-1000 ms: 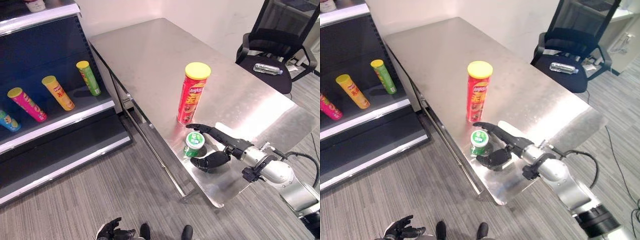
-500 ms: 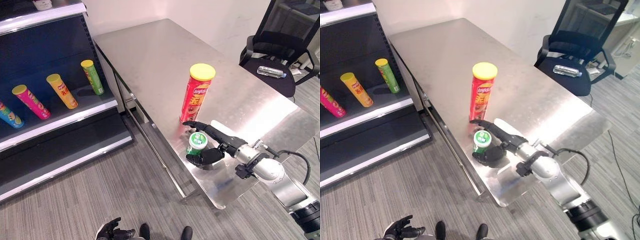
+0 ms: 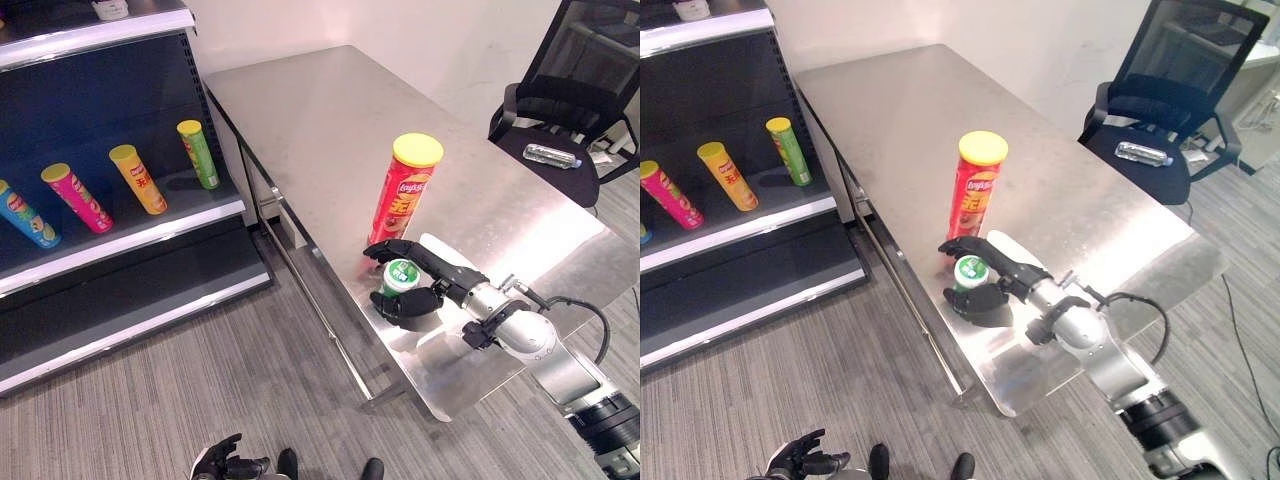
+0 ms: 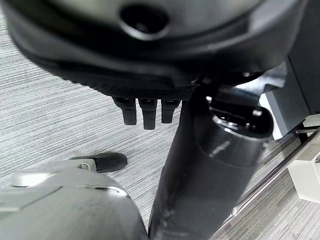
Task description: Put the goods on the table back onto the shelves and tidy them up.
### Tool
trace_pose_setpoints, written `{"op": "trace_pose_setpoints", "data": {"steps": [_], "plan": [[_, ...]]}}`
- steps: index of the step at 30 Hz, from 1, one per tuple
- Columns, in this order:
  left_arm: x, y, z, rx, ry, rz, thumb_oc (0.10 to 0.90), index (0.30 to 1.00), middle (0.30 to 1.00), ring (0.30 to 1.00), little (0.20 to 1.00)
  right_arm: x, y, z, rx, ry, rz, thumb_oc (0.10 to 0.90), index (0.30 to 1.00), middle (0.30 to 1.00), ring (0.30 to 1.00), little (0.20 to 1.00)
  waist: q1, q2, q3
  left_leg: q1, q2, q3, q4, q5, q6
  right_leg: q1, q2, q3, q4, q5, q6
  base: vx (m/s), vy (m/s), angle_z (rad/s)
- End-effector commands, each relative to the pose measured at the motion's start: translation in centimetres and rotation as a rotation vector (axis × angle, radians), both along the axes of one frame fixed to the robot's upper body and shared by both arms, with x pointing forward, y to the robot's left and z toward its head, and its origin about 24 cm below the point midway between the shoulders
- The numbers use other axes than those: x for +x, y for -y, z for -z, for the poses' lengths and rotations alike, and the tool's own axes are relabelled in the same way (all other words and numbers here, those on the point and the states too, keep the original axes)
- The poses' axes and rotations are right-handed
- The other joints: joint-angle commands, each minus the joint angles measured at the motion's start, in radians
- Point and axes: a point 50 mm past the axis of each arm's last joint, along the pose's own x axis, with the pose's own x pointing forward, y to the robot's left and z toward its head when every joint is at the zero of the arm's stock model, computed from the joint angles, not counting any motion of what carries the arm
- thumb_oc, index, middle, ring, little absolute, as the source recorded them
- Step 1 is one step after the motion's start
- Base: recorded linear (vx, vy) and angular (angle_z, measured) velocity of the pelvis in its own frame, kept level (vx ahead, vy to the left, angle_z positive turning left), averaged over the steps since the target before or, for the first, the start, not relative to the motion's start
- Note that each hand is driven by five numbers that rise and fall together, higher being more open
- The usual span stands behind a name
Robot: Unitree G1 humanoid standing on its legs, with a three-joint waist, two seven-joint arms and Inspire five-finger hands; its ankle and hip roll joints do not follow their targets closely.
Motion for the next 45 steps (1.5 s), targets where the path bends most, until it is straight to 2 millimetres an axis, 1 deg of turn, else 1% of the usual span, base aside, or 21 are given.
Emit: {"op": "trace_pose_setpoints", "data": {"steps": [1,10,11,14,15,16,18,19,23,26,27,28,30,33,36,39,40,42,43,44,45], "plan": [[0.1,-0.8,-0.3,0.05,0.0,0.066,0.8,0.9,0.9,0.9,0.9,0.9,-1.1,-3.5,0.007,0.178,-0.038,0.4,0.3,0.3,0.3,0.3,0.036,0.014,-0.036,-0.012,0.041,-0.012,0.003,-0.024,-0.056,0.051,-0.083,-0.039,0.008,-0.021,0.113,0.0,0.0,0.0],[0.2,-1.0,-0.4,0.053,0.01,0.065,0.8,0.9,0.9,0.9,0.9,0.3,-0.6,-4.7,0.037,0.23,-0.031,0.4,0.3,0.3,0.3,0.3,0.035,0.011,-0.041,-0.01,0.041,-0.012,0.003,-0.025,-0.055,0.052,-0.083,-0.037,0.008,-0.021,0.113,0.0,0.002,0.06],[0.5,-1.1,-0.6,0.053,0.025,0.066,0.8,0.9,0.9,0.9,0.9,-0.2,-0.9,-5.9,0.072,0.272,-0.063,0.4,0.3,0.3,0.3,0.3,0.031,0.01,-0.044,-0.008,0.042,-0.012,0.003,-0.025,-0.055,0.053,-0.082,-0.038,0.008,-0.021,0.112,0.0,0.0,0.0],[0.6,-1.1,-0.6,0.051,0.028,0.067,0.8,0.9,0.9,0.9,0.9,-0.5,-1.2,-6.5,0.114,0.283,-0.089,0.4,0.3,0.3,0.3,0.3,0.032,0.008,-0.046,-0.007,0.043,-0.011,0.003,-0.026,-0.055,0.053,-0.082,-0.037,0.008,-0.022,0.111,0.0,0.0,0.0],[0.6,-1.2,-0.6,0.054,0.029,0.064,0.8,0.9,0.9,0.9,0.9,-1.3,-2.2,-8.3,0.169,0.342,-0.166,0.4,0.3,0.3,0.3,0.3,0.034,0.007,-0.049,0.0,0.045,-0.01,0.003,-0.028,-0.057,0.058,-0.08,-0.036,0.008,-0.025,0.11,0.0,0.0,0.0],[0.6,-1.2,-0.6,0.056,0.027,0.064,0.8,0.9,0.9,0.9,0.9,-1.6,-2.6,-8.9,0.192,0.363,-0.193,0.4,0.3,0.3,0.3,0.3,0.034,0.005,-0.054,-0.004,0.045,-0.012,0.003,-0.024,-0.056,0.055,-0.081,-0.037,0.008,-0.024,0.109,0.0,0.0,0.0],[0.6,-1.3,-0.6,0.058,0.024,0.061,0.8,0.9,0.9,0.9,0.9,-1.8,-2.9,-9.4,0.217,0.383,-0.215,0.4,0.3,0.3,0.3,0.3,0.035,0.005,-0.057,-0.005,0.045,-0.013,0.003,-0.024,-0.057,0.056,-0.08,-0.037,0.008,-0.026,0.108,0.0,0.0,0.0],[0.5,-1.4,-0.5,0.068,0.015,0.053,0.8,0.9,0.9,0.9,0.9,-2.2,-3.9,-10.7,0.262,0.429,-0.272,0.4,0.3,0.3,0.3,0.3,0.042,0.003,-0.064,-0.004,0.046,-0.014,0.003,-0.023,-0.06,0.059,-0.078,-0.041,0.008,-0.028,0.106,0.0,-0.031,0.02],[0.5,-1.6,-0.4,0.077,0.005,0.037,0.8,0.9,0.9,0.9,0.9,-2.8,-5.9,-13.1,0.348,0.515,-0.378,0.4,0.3,0.3,0.3,0.3,0.063,-0.003,-0.074,-0.004,0.05,-0.024,0.003,-0.018,-0.068,0.065,-0.075,-0.052,0.008,-0.033,0.1,0.0,-0.044,0.06],[0.0,-1.8,-0.2,0.08,-0.016,0.028,0.8,0.9,0.9,0.9,0.9,-2.9,-7.2,-14.1,0.362,0.547,-0.436,0.4,0.3,0.3,0.3,0.3,0.078,-0.005,-0.081,-0.005,0.052,-0.035,0.003,-0.013,-0.073,0.072,-0.071,-0.064,0.008,-0.038,0.096,0.0,-0.041,0.07],[0.0,-1.8,-0.2,0.079,-0.015,0.027,0.8,0.9,0.9,0.9,0.9,-2.9,-7.2,-14.1,0.362,0.547,-0.437,0.4,0.3,0.3,0.3,0.3,0.076,-0.004,-0.08,-0.005,0.052,-0.036,0.003,-0.013,-0.073,0.073,-0.07,-0.065,0.008,-0.039,0.096,-0.01,-0.055,0.14],[-0.1,-1.9,-0.2,0.086,-0.021,0.023,0.8,0.9,0.9,0.9,0.9,-2.9,-7.9,-14.8,0.352,0.57,-0.461,0.4,0.3,0.3,0.3,0.3,0.092,-0.006,-0.084,-0.007,0.054,-0.044,0.003,-0.008,-0.078,0.077,-0.067,-0.072,0.008,-0.043,0.092,-0.02,-0.058,0.18],[-0.1,-1.9,-0.2,0.086,-0.022,0.021,0.8,0.9,0.9,0.9,0.9,-2.9,-8.2,-15.0,0.36,0.57,-0.473,0.4,0.3,0.3,0.3,0.3,0.095,-0.005,-0.084,-0.008,0.055,-0.049,0.003,-0.005,-0.08,0.079,-0.066,-0.076,0.008,-0.045,0.09,-0.02,-0.06,0.17],[-0.8,-2.0,0.0,0.09,-0.041,0.002,0.8,0.9,0.9,0.9,0.9,-2.3,-9.3,-15.7,0.365,0.584,-0.493,0.4,0.3,0.3,0.3,0.3,0.126,-0.003,-0.086,-0.016,0.06,-0.065,0.003,0.006,-0.087,0.083,-0.059,-0.09,0.008,-0.053,0.083,-0.03,-0.071,0.19],[-0.9,-2.1,-0.1,0.094,-0.034,-0.013,0.8,0.9,0.9,0.9,0.9,-1.7,-9.9,-16.3,0.35,0.604,-0.484,0.4,0.3,0.3,0.3,0.3,0.153,0.001,-0.085,-0.024,0.067,-0.074,0.003,0.018,-0.095,0.08,-0.052,-0.097,0.008,-0.058,0.077,-0.02,-0.061,0.12],[-0.9,-2.1,-0.1,0.093,-0.034,-0.014,0.8,0.9,0.9,0.9,0.9,-1.6,-9.9,-16.3,0.349,0.605,-0.484,0.4,0.3,0.3,0.3,0.3,0.151,0.001,-0.085,-0.025,0.067,-0.075,0.003,0.019,-0.096,0.08,-0.052,-0.098,0.008,-0.058,0.077,-0.01,-0.035,0.13],[-0.2,-2.6,-0.5,0.111,-0.001,-0.023,0.8,0.9,0.9,0.9,0.9,-1.1,-9.6,-17.5,0.31,0.676,-0.437,0.4,0.3,0.3,0.3,0.3,0.176,0.003,-0.071,-0.04,0.077,-0.098,0.003,0.037,-0.113,0.086,-0.043,-0.127,0.008,-0.068,0.069,-0.03,-0.08,0.14],[-0.2,-2.6,-0.5,0.111,0.0,-0.023,0.8,0.9,0.9,0.9,0.9,-1.1,-9.6,-17.5,0.31,0.676,-0.438,0.4,0.3,0.3,0.3,0.3,0.173,0.003,-0.072,-0.042,0.076,-0.101,0.003,0.037,-0.113,0.086,-0.043,-0.13,0.008,-0.068,0.069,-0.02,-0.053,0.3],[0.0,-2.6,-0.6,0.114,0.012,-0.029,0.8,0.9,0.9,0.9,0.9,-1.0,-9.5,-17.9,0.306,0.7,-0.427,0.4,0.3,0.3,0.3,0.3,0.184,0.005,-0.064,-0.044,0.082,-0.104,0.011,0.041,-0.119,0.092,-0.041,-0.138,0.008,-0.074,0.066,-0.1,-0.042,0.61],[1.0,-2.6,-0.9,0.115,0.043,-0.026,0.8,0.9,0.9,0.9,0.9,-0.8,-8.9,-19.1,0.255,0.779,-0.376,0.4,0.3,0.3,0.3,0.3,0.196,0.006,-0.036,-0.111,0.094,-0.077,0.09,0.05,-0.135,0.097,-0.049,-0.186,0.008,-0.078,0.06,-0.12,0.007,0.88],[1.0,-1.9,-0.6,0.099,0.029,-0.021,0.8,0.9,0.9,0.9,0.9,-0.5,-7.9,-19.5,0.2,0.844,-0.291,0.4,0.3,0.3,0.3,0.3,0.191,0.01,-0.039,-0.149,0.155,0.095,0.058,0.11,-0.134,0.113,-0.054,-0.254,0.008,-0.094,0.079,-0.13,0.06,1.04]]}}
